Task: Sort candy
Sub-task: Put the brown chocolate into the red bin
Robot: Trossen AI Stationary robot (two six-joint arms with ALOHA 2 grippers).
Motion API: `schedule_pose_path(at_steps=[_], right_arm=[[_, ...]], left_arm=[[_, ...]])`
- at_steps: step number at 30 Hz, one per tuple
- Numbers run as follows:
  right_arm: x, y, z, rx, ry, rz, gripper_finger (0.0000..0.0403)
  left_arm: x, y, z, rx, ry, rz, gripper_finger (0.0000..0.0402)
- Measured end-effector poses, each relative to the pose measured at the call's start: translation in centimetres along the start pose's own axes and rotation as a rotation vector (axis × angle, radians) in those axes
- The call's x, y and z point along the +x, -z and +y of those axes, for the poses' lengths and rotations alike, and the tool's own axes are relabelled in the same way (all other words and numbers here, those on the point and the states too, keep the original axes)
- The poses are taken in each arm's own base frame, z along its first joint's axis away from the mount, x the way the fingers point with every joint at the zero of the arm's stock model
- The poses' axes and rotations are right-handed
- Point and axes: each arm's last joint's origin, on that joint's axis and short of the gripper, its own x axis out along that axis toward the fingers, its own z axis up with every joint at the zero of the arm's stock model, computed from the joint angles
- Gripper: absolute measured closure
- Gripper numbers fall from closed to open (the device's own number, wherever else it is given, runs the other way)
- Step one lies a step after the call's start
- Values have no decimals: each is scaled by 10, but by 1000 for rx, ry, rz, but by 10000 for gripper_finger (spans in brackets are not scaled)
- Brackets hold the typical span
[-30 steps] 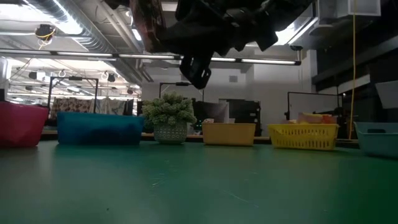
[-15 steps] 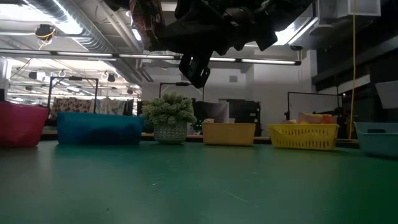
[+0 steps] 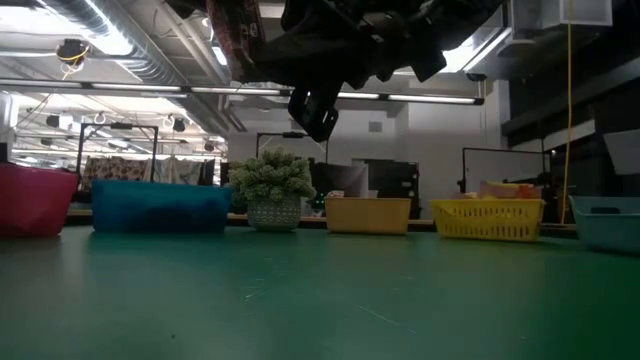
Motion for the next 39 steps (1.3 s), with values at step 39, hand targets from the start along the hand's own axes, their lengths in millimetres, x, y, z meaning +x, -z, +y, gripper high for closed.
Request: schedule_pose_path(at_steps=[39], right_arm=[[-57,-29,-1,93,-186,40,247]], left_arm=[[-66,20,35,-321,199,376,358]])
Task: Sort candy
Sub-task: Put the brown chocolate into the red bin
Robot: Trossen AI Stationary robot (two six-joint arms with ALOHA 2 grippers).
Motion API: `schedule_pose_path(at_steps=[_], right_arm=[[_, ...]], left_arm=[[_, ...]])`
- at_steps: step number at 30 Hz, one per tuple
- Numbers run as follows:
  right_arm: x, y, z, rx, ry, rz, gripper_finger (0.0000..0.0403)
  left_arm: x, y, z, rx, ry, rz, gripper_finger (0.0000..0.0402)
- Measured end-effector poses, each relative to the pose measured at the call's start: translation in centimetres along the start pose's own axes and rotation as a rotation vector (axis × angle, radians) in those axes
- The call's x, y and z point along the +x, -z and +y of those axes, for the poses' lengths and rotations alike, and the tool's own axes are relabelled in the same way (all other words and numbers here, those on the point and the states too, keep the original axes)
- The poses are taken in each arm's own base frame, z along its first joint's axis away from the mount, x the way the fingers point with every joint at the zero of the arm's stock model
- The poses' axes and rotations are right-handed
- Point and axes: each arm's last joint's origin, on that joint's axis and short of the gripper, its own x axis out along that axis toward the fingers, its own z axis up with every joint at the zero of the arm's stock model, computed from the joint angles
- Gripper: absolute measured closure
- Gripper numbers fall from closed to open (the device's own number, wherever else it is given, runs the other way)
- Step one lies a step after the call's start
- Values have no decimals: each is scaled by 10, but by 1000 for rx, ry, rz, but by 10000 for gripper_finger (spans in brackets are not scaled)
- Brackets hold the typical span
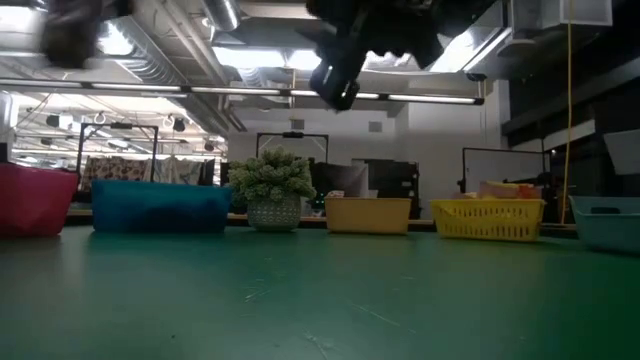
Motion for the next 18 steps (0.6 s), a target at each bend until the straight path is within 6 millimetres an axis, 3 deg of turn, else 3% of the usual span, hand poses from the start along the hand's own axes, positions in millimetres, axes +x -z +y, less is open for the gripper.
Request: schedule_pose_path(at_steps=[9,18], right_arm=[[-41,-6,34,18,48,17,267],[-101,6,101,-135,223,29,307]], left_arm=[[-42,44,37,-372,-273,316,358],[-47,53,39,-441,-357,341,357]])
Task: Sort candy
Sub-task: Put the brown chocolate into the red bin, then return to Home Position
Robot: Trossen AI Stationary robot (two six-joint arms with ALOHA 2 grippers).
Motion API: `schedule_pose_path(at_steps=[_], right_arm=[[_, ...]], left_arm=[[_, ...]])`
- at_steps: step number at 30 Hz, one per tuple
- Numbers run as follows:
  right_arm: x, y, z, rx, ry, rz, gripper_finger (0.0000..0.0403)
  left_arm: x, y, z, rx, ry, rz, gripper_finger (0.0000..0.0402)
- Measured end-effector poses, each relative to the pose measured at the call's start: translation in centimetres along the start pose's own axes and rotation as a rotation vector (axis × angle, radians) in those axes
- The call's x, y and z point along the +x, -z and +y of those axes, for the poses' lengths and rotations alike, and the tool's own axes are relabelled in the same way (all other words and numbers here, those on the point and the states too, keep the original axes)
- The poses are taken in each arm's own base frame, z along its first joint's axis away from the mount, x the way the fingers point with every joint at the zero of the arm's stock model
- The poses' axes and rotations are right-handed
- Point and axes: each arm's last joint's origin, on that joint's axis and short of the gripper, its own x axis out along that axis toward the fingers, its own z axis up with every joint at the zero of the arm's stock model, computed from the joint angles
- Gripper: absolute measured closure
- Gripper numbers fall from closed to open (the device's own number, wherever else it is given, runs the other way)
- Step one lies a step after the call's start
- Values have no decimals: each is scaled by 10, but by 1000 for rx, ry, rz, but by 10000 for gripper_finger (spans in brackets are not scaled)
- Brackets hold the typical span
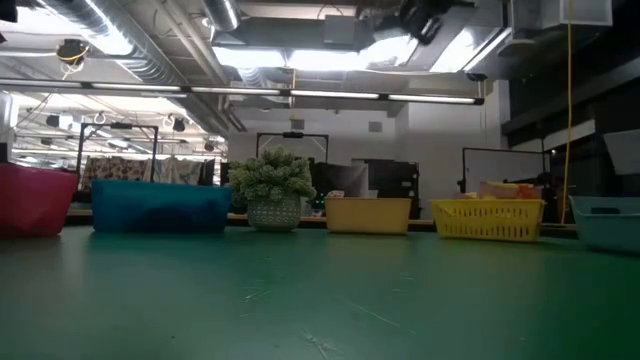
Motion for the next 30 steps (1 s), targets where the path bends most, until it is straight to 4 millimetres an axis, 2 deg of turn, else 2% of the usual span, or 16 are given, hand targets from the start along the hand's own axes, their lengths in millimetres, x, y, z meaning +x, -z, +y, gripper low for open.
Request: schedule_pose_path(at_steps=[4,9,14,17,20,25,30], right_arm=[[-37,6,26,-70,88,-44,346],[-75,16,53,-116,151,-117,395],[-112,30,77,-159,226,-207,389],[-130,42,88,-178,278,-236,390],[-141,50,94,-213,324,-255,399],[-150,55,99,-228,376,-293,397],[-142,60,91,-254,390,-280,396]], left_arm=[[0,1,5,-15,-53,8,344],[0,-1,8,-69,-88,3,307],[1,-3,8,-86,-88,2,269],[1,-7,4,-107,-49,-24,260],[1,-14,-6,-80,51,-131,260],[-6,-34,-27,87,215,-418,273],[-14,-57,-36,165,257,-635,290]])
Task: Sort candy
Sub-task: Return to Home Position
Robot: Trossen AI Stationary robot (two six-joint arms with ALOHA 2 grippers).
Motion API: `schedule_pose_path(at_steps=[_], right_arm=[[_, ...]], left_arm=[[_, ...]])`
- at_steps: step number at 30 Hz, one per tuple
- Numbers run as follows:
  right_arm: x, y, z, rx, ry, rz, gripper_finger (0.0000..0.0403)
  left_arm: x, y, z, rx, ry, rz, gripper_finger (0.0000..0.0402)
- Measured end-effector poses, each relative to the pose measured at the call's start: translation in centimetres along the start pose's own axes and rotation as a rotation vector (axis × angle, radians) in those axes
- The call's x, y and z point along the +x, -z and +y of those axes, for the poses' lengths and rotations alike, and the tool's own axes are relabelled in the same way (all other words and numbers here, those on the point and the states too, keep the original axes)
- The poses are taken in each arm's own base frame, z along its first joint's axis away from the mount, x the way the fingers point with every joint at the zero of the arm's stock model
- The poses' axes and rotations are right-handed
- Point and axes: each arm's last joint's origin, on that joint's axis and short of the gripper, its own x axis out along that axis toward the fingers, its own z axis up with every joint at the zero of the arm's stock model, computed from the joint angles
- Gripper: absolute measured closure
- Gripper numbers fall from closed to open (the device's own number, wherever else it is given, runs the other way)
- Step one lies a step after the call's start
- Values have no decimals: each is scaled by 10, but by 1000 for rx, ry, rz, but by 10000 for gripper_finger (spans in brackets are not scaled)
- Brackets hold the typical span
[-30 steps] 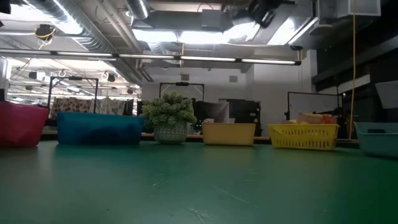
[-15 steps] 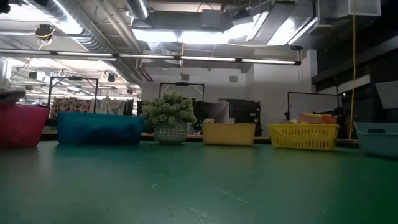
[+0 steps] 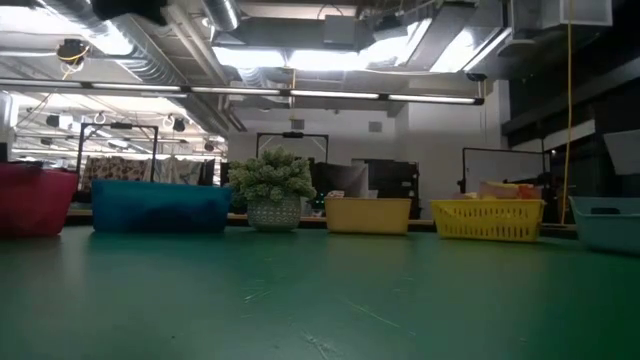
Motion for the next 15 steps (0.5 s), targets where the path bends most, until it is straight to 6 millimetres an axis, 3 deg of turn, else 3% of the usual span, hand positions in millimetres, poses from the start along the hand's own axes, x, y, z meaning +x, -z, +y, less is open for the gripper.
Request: schedule_pose_path(at_steps=[7,12,15], right_arm=[[23,35,-7,-15,0,-14,396],[22,62,-8,-18,15,3,396],[15,76,-8,-21,33,-30,395]], left_arm=[[3,-22,16,199,-37,-86,342],[-24,-32,40,275,-92,-210,392],[-46,-32,55,264,-101,-291,397]])
